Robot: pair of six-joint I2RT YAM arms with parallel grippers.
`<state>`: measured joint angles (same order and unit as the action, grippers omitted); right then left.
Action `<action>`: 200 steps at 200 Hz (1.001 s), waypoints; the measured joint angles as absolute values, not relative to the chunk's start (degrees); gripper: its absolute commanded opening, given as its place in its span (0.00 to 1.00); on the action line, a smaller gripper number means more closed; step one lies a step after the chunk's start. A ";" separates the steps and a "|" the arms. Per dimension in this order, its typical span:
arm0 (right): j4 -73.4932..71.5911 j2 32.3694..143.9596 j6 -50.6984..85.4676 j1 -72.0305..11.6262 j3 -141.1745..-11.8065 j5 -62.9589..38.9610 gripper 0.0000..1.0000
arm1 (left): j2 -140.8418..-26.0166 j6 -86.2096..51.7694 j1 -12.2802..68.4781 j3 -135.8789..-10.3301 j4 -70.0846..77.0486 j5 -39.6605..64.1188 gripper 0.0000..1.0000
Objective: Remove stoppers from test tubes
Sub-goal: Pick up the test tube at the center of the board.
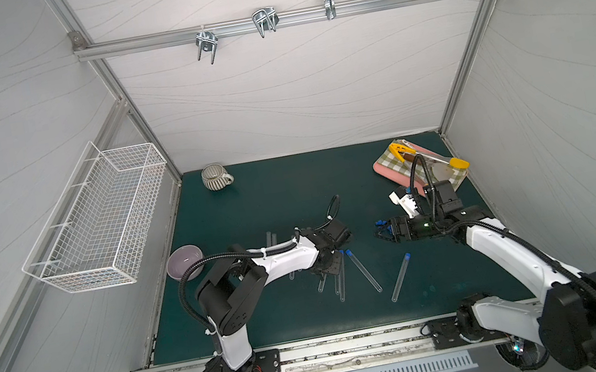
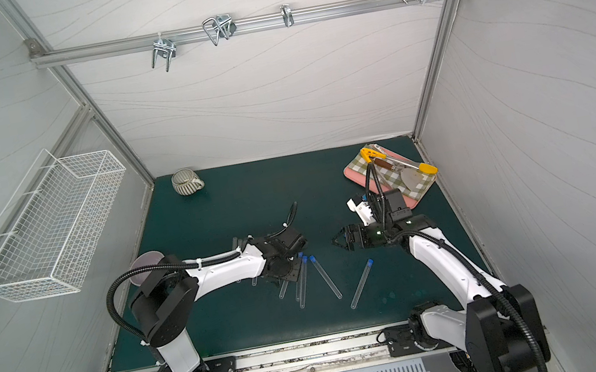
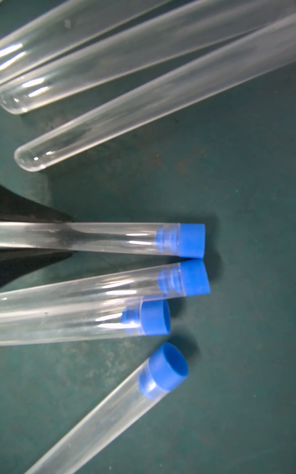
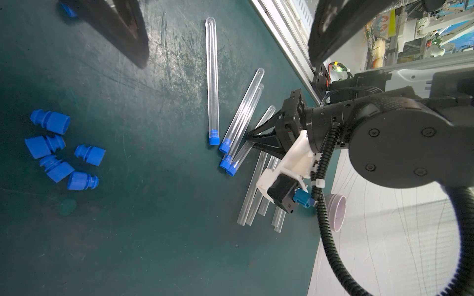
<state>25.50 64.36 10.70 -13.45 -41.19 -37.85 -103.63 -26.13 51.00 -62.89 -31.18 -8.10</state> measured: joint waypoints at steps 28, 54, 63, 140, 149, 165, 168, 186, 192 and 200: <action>25.52 64.34 10.72 -13.45 -41.19 -38.06 0.97 | -101.27 -25.52 51.00 -63.35 -33.12 -8.38 0.04; 25.52 64.27 10.98 -13.45 -41.19 -38.33 0.97 | -95.79 -24.08 51.00 -63.86 -34.48 -9.21 0.04; 25.52 64.23 11.07 -13.45 -41.19 -38.50 0.97 | -93.38 -23.51 51.00 -63.86 -34.50 -9.28 0.04; 22.92 64.45 13.50 -14.20 -41.19 -47.31 0.93 | -74.48 -14.66 51.03 -55.55 -32.38 -9.34 0.04; 22.26 65.06 13.93 -14.83 -41.21 -49.17 0.91 | -72.53 -13.58 51.03 -54.08 -32.34 -9.28 0.04; 20.93 66.72 14.70 -16.95 -41.30 -51.94 0.89 | -69.36 -12.27 51.03 -51.90 -31.90 -9.06 0.04; 20.64 67.00 15.07 -17.50 -41.30 -52.36 0.88 | -68.95 -12.12 51.03 -51.64 -31.81 -8.88 0.04; 19.07 67.66 16.14 -20.43 -41.30 -54.63 0.84 | -67.26 -11.33 51.07 -50.89 -31.29 -7.88 0.04; 18.41 67.68 16.56 -21.34 -41.39 -55.33 0.83 | -67.11 -11.05 51.13 -50.89 -30.92 -7.57 0.04; 17.96 67.81 17.10 -22.63 -41.74 -56.12 0.80 | -67.07 -10.76 51.35 -50.89 -30.41 -7.20 0.04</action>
